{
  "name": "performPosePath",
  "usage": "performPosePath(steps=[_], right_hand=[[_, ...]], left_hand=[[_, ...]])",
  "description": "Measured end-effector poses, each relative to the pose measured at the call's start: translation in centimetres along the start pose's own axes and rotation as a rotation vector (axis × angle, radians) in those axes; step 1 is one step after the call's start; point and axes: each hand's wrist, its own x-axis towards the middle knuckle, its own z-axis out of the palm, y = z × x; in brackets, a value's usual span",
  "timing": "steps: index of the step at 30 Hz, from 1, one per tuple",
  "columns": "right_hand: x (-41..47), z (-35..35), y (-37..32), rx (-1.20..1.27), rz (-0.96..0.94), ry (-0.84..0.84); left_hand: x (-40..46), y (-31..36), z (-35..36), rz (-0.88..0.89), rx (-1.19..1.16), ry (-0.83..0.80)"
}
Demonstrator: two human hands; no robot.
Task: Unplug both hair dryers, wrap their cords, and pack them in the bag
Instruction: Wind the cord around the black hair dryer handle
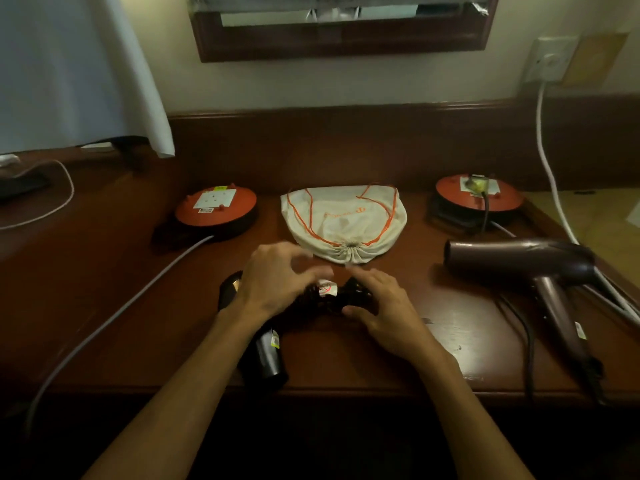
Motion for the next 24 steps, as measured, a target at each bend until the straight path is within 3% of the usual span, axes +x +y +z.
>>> performPosePath(steps=[3, 5, 8, 10, 15, 21, 24], right_hand=[[0.0, -0.1, -0.2, -0.098, 0.015, 0.025], [-0.2, -0.1, -0.7, -0.179, 0.002, 0.016], [0.2, -0.9, -2.2, -0.225, -0.026, -0.063], [1.3, -1.3, -3.4, -0.179, -0.046, -0.117], [3.6, -0.3, -6.0, -0.174, -0.064, -0.339], [2.4, 2.8, -8.4, -0.236, 0.038, -0.384], [3.9, 2.1, -9.3, -0.258, 0.009, -0.368]], left_hand=[[-0.1, 0.0, -1.9, 0.028, -0.138, 0.386], [-1.4, -0.5, -2.8, -0.091, -0.114, 0.453], [-4.6, -1.8, -1.9, -0.337, 0.122, 0.219], [-6.1, -2.9, -0.6, -0.408, 0.165, 0.096], [-5.2, -5.1, 1.1, -0.331, -0.005, 0.140], [-1.1, -7.8, 0.2, -0.154, 0.173, 0.044], [-0.6, -8.6, 1.1, -0.066, 0.079, 0.095]])
